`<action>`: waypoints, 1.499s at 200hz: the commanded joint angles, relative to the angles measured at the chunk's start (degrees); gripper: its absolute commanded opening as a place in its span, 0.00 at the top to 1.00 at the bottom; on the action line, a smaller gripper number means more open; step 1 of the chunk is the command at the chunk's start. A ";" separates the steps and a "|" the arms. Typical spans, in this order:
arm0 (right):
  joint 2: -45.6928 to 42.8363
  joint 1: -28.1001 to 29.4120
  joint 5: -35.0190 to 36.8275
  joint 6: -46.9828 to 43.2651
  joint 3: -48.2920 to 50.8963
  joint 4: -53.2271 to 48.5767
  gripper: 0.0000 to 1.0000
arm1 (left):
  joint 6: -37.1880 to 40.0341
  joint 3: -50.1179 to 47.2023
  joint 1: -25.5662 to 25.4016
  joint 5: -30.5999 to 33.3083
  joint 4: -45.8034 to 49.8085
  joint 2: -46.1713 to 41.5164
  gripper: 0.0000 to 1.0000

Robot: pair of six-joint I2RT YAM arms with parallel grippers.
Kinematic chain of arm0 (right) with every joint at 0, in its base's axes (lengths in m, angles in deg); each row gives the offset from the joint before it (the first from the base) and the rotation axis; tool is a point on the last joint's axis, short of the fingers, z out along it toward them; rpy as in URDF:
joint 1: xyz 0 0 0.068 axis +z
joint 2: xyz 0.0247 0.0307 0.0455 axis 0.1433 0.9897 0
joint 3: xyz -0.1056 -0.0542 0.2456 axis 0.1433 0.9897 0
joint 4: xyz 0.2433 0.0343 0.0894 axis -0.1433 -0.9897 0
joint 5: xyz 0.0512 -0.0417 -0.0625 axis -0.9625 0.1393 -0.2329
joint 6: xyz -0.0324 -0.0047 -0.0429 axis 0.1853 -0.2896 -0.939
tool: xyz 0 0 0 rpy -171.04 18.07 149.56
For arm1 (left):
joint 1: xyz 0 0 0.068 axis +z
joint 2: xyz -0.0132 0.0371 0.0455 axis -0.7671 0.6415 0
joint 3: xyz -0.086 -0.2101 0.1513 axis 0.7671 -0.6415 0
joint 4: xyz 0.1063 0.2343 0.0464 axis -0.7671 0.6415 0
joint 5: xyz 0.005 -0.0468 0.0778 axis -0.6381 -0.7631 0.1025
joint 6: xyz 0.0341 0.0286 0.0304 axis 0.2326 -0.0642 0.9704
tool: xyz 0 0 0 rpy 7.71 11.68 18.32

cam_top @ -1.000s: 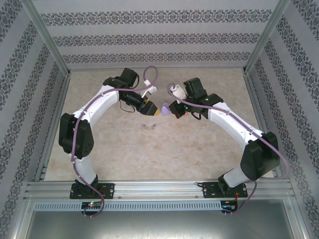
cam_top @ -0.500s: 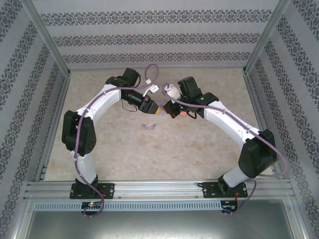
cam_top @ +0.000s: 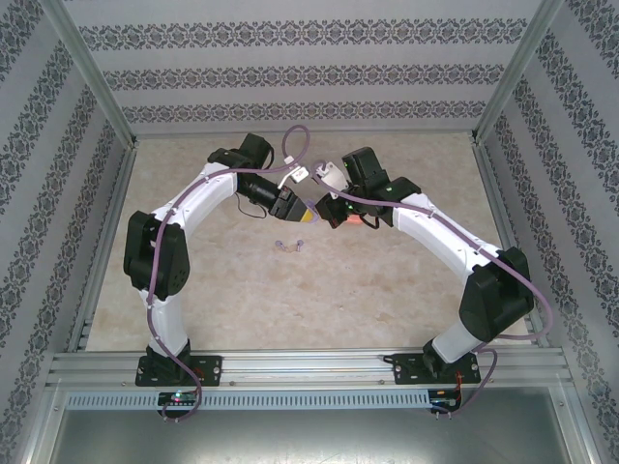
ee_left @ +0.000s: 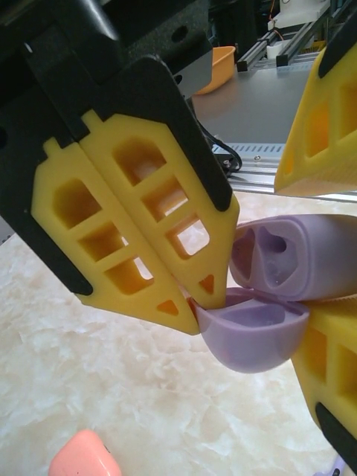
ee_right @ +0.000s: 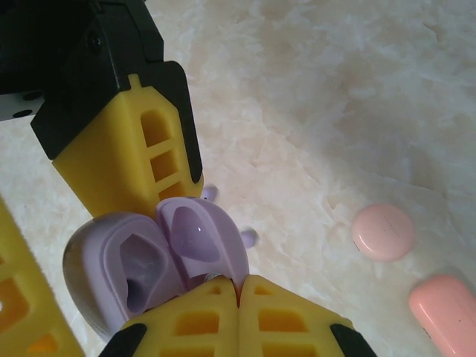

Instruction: Insert the wireless bluetooth earbuds into the charging case

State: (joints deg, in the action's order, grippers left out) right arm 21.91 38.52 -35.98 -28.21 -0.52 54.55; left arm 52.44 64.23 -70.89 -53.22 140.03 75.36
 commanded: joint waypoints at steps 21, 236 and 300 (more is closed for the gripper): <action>0.56 0.70 -0.53 -0.06 -1.69 0.49 1.00 | 2.66 1.94 0.63 -2.46 2.97 0.88 0.70; -17.15 0.23 4.95 24.19 19.04 6.62 0.33 | -24.85 -20.71 8.72 9.61 -42.14 -15.50 1.00; -1.88 7.33 12.98 29.53 11.31 5.41 0.34 | -29.96 -27.18 8.66 27.95 -51.81 -29.09 1.00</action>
State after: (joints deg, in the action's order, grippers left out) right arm 15.83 44.09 -27.50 -2.38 14.87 59.84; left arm 25.40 38.41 -62.45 -34.69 95.59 51.76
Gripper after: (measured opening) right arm 0.678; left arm 0.208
